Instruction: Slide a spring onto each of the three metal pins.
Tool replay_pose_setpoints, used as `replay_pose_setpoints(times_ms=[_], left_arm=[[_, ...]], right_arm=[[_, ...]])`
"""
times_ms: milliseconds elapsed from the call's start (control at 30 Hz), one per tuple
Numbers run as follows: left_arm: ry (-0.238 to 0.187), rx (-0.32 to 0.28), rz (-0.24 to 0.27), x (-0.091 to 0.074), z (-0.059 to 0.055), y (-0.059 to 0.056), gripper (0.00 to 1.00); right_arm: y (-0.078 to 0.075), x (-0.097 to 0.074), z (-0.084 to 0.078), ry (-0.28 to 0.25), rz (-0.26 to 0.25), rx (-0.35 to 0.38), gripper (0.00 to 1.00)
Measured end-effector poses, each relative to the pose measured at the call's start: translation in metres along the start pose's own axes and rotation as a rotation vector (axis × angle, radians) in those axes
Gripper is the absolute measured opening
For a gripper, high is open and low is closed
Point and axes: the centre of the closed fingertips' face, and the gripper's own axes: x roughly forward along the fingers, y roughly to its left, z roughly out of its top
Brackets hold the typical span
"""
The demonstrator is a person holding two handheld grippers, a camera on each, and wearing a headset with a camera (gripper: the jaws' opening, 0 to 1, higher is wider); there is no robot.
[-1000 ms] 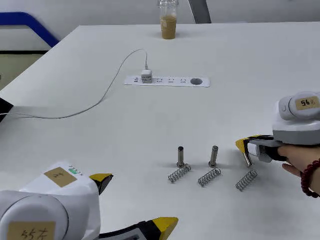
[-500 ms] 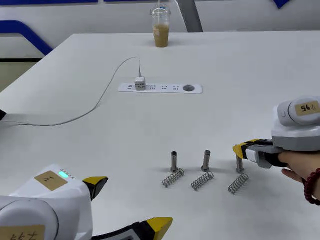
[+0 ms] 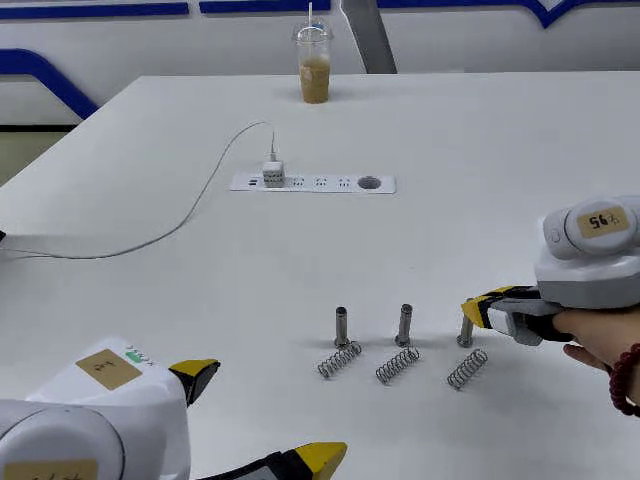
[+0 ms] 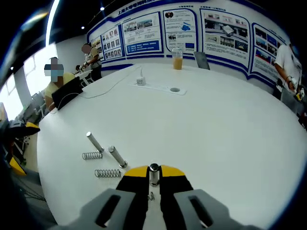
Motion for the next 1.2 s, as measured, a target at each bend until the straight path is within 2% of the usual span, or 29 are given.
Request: replay_pose_setpoints(times_ms=[367,500,900,1033,1200], left_arm=[[0.01,0.025,0.011,0.0003,-0.0018,0.0018,0.75],[-0.008,0.013,0.008,0.0006,0.0016,0.0007,0.75],[-0.011,0.003,-0.001,0.0008,0.0034,0.0017,0.73],[-0.01,-0.001,-0.006,0.0013,0.0038,0.0015,0.72],[-0.006,0.023,0.005,0.0037,0.0051,0.0048,0.71]], right_arm=[[0.002,-0.0012,-0.0045,0.022,-0.01,-0.024,0.08],[0.0033,-0.0009,-0.0061,0.029,-0.011,-0.018,0.09],[0.0032,0.002,-0.0073,0.034,-0.013,-0.012,0.09],[0.0035,0.0007,-0.0066,0.027,-0.015,-0.02,0.11],[0.0034,-0.0032,-0.0017,-0.003,-0.011,-0.011,0.18]])
